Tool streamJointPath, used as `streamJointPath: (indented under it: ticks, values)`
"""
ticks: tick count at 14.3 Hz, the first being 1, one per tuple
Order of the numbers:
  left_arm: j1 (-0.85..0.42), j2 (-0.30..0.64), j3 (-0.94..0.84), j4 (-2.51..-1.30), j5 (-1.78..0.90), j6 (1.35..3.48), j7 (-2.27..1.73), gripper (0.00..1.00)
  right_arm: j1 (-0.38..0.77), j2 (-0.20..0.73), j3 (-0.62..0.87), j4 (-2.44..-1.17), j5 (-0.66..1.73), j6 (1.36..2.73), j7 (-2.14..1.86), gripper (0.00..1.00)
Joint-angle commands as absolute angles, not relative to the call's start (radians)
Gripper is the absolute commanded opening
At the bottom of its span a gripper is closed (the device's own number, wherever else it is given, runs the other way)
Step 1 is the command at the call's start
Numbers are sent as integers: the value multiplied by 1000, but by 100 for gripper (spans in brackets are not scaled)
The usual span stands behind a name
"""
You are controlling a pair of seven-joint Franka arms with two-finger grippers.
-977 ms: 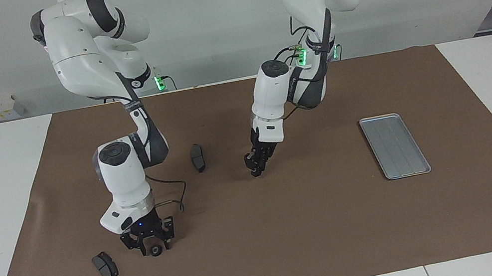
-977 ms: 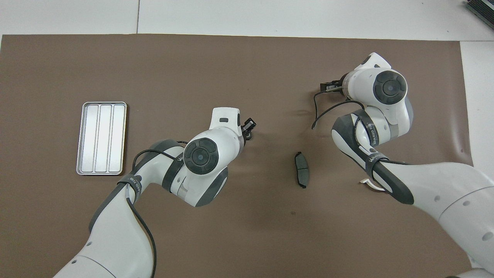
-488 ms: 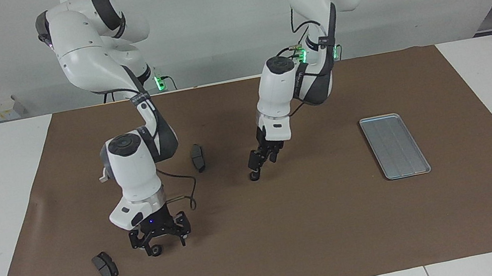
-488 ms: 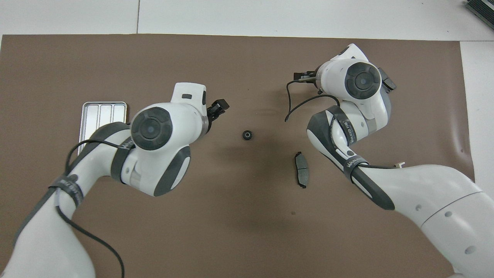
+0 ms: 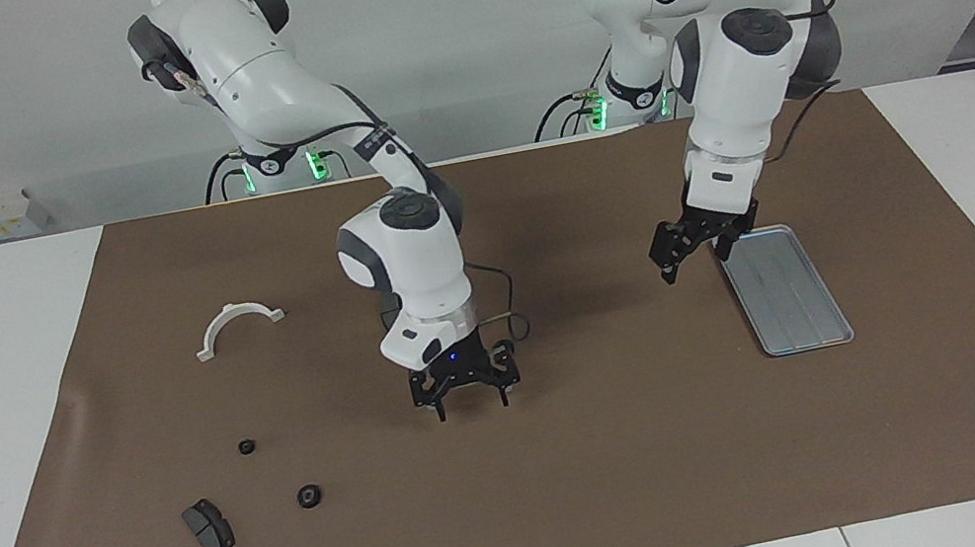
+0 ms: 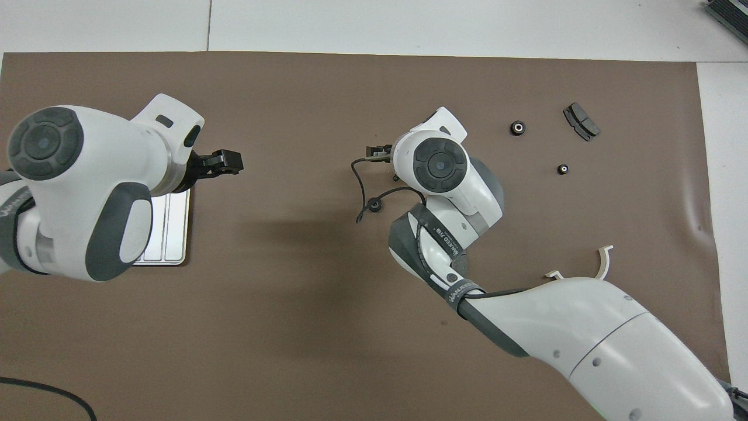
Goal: Place bearing gear from tray to pile
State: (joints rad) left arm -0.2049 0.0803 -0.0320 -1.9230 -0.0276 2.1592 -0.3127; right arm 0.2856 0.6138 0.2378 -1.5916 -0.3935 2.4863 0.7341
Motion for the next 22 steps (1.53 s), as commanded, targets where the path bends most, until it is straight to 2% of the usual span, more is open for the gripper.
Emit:
streamJointPath:
  ticks: [1,6,8,10,13,17,22]
  values:
    - [-123,55,-40,-1870,-32,2004,-50,100,330,557,238,-1658,-414,2406,764,100]
    - [-80,18,-38,-1709,-32,1754,21,100,383,531,238,-1727,-416,2395,765,100]
    - [-75,17,-37,-1633,-34,1668,21,100,385,522,238,-1747,-416,2399,765,90]
    - [-74,18,-35,-1573,-41,1605,20,100,387,517,238,-1759,-416,2401,765,76]
    - [-74,18,-34,-1569,-45,1606,18,100,387,517,238,-1763,-416,2402,765,55]
    - [-74,20,-34,-1514,-29,1490,28,100,387,517,238,-1763,-416,2408,767,39]
    - [-63,14,-17,-1531,-34,1539,24,100,387,517,238,-1761,-416,2407,767,18]
